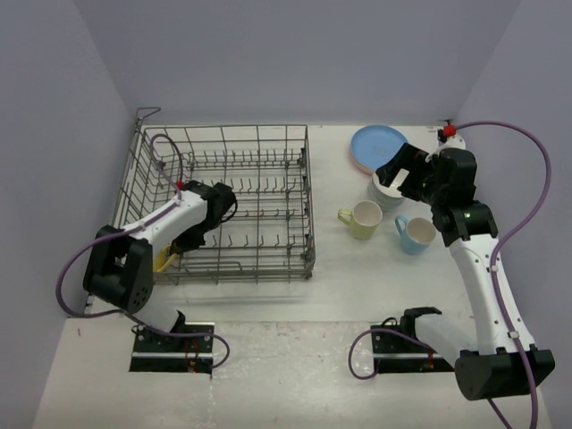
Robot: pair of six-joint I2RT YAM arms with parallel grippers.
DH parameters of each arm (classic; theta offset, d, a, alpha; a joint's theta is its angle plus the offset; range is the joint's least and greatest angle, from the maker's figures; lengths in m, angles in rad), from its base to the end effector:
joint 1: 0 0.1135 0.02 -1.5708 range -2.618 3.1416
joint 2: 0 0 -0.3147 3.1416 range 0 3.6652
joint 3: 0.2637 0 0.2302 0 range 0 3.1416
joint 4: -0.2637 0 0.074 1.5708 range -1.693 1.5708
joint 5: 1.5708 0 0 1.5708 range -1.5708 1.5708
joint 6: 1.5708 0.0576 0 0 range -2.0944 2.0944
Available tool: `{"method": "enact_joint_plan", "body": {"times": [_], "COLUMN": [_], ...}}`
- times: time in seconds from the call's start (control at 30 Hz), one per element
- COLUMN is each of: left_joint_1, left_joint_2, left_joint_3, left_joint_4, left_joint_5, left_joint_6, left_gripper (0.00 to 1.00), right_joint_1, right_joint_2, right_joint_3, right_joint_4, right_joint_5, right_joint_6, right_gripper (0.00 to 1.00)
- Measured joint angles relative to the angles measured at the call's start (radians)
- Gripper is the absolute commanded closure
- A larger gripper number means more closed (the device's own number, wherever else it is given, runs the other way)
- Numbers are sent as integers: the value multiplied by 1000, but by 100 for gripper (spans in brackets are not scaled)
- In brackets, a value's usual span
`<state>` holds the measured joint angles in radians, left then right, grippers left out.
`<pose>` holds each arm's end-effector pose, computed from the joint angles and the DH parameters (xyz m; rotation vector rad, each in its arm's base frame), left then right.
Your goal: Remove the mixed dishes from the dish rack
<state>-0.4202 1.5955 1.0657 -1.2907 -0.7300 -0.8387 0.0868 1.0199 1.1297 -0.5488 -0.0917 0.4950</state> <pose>0.2174 -0.0551 0.2543 -0.4369 2.6848 1.0400 0.1873 0.0216 0.4098 0.3548 2.0072 0.4607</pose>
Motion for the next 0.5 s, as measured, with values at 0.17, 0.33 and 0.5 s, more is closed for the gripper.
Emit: {"method": "enact_joint_plan", "body": {"times": [0.17, 0.33, 0.5], "left_joint_1": [0, -1, -2], "left_joint_2": [-134, -243, -314], "left_joint_3": [0, 49, 135], "left_joint_4": [1, -6, 15], "left_joint_5": [14, 21, 41], "left_joint_6": [-7, 10, 69], "left_gripper": [100, 100, 100], "right_joint_1": [0, 0, 0], "right_joint_2": [0, -2, -19], "right_joint_3": [0, 0, 0], "right_joint_4": [-8, -8, -7], "right_joint_5": [4, 6, 23], "right_joint_6": [-2, -6, -8], "right_gripper": [1, 1, 1]}}
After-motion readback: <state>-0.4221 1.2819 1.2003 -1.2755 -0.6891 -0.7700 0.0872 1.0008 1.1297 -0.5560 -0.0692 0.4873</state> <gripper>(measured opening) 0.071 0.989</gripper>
